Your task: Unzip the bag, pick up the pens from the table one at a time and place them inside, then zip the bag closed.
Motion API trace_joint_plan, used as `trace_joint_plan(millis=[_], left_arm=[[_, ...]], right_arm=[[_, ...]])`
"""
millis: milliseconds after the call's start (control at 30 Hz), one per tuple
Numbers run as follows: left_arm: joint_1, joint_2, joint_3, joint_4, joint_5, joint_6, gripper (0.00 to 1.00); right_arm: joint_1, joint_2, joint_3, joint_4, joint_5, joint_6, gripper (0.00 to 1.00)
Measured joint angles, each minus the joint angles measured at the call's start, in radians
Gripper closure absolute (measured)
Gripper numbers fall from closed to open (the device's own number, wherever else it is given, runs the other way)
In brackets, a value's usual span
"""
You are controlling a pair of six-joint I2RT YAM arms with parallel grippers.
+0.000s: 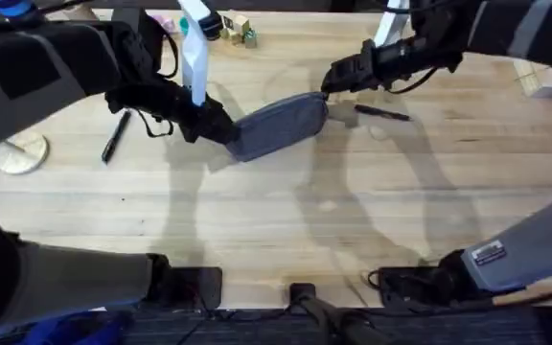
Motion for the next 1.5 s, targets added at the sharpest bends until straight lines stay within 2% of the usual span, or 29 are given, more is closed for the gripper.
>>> trace_joint_plan(millis=[333,633,833,867,1067,1100,1267,1500], left_arm=[[0.0,0.0,0.0,0.0,0.001,0.0,0.958],[0.0,0.0,0.0,0.0,0.0,0.0,0.958],[0.0,0.0,0.0,0.0,0.0,0.0,0.958],[0.0,0.0,0.0,0.0,0.0,0.0,0.958],[0.0,0.0,0.0,0.0,0.0,0.0,0.957],[0.0,0.0,0.0,0.0,0.0,0.0,0.957],[0.0,0.0,0.0,0.0,0.0,0.0,0.957],[0.0,0.0,0.0,0.0,0.001,0.0,0.957]], right_arm=[[0.055,-0.154,0.043,0.012,-0.003,0.0,0.971],[0.122,-0.162,0.043,0.007,0.028,-0.016,0.971],[0.13,-0.197,0.043,-0.031,0.093,-0.113,0.971],[0.13,-0.209,0.043,-0.048,0.11,-0.132,0.926],[0.115,-0.261,0.043,-0.142,0.224,-0.257,0.07],[0.107,-0.262,0.043,-0.16,0.239,-0.281,0.02],[0.064,-0.262,0.043,-0.2,0.279,-0.4,0.006],[0.017,-0.262,0.043,-0.202,0.311,-0.666,0.005]])
